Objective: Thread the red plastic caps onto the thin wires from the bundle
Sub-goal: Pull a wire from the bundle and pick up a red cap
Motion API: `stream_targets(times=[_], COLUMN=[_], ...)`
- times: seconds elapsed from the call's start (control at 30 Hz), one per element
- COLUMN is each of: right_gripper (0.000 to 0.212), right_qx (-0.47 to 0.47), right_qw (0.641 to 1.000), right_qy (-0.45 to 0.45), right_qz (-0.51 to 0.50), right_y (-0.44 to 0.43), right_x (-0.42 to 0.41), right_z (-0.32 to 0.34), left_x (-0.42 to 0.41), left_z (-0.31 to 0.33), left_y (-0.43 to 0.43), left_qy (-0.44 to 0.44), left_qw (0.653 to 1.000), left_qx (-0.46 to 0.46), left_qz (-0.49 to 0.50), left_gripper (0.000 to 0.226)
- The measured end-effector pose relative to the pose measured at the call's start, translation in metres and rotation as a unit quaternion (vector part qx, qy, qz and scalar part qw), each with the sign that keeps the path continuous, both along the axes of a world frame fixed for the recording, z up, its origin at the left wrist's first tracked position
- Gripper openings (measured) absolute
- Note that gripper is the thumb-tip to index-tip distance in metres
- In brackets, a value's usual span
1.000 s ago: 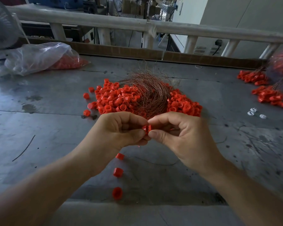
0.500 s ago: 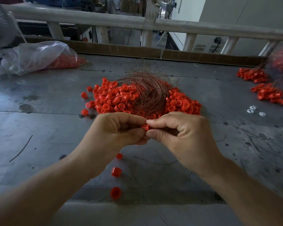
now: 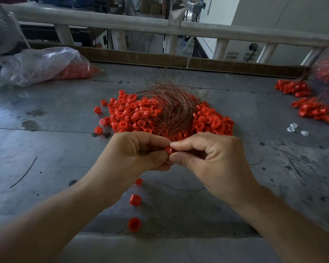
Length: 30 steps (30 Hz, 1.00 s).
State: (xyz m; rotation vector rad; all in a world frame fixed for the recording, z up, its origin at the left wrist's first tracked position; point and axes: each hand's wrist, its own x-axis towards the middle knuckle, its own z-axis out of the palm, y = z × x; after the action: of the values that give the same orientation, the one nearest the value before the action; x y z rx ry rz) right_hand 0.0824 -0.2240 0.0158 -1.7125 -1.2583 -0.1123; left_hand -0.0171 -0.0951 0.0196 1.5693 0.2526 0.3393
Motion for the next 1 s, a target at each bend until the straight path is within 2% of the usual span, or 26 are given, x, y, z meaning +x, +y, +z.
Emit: stream_targets(times=[0.13,0.33,0.43,0.5,0.57,0.67,0.7,0.8,0.87,1.0], right_gripper=[0.017,0.017,0.016,0.017,0.016,0.016,0.017,0.025,0.027,0.016], right_qx=[0.002,0.012,0.037,0.035,0.022,0.008,0.004,-0.029,-0.068,-0.096], right_qw=[1.0,0.998,0.998,0.998,0.999,0.984,0.98,0.983,0.985,0.987], right_qy=[0.027,-0.055,-0.051,-0.039,0.014,0.157,0.171,0.146,0.103,0.038], right_qz=[0.013,0.002,0.007,0.019,0.037,0.089,0.097,0.112,0.123,0.121], right_y=[-0.002,-0.001,-0.003,-0.005,-0.005,-0.006,-0.006,-0.006,-0.006,-0.007], right_x=[-0.001,-0.002,-0.002,0.0,0.002,0.004,0.005,0.005,0.005,0.004], right_z=[0.001,0.001,0.002,0.004,0.005,0.007,0.007,0.008,0.01,0.011], left_x=[-0.001,-0.003,-0.004,-0.004,-0.004,-0.003,-0.003,-0.004,-0.005,-0.005], left_z=[0.002,0.002,0.004,0.005,0.006,0.006,0.005,0.005,0.004,0.003], left_y=[0.001,-0.001,-0.002,-0.002,-0.002,0.0,0.002,0.005,0.007,0.006], left_qy=[0.012,0.013,0.011,0.009,0.012,0.017,0.018,0.016,0.015,0.004], left_qw=[0.998,0.999,0.993,0.992,0.991,0.988,0.988,0.982,0.977,0.977], left_qx=[-0.054,-0.044,-0.105,-0.108,-0.109,-0.116,-0.12,-0.139,-0.154,-0.157], left_qz=[-0.032,-0.025,-0.052,-0.063,-0.077,-0.096,-0.101,-0.129,-0.15,-0.145], left_gripper=[0.025,0.023,0.022,0.023,0.021,0.022,0.022,0.024,0.035,0.044])
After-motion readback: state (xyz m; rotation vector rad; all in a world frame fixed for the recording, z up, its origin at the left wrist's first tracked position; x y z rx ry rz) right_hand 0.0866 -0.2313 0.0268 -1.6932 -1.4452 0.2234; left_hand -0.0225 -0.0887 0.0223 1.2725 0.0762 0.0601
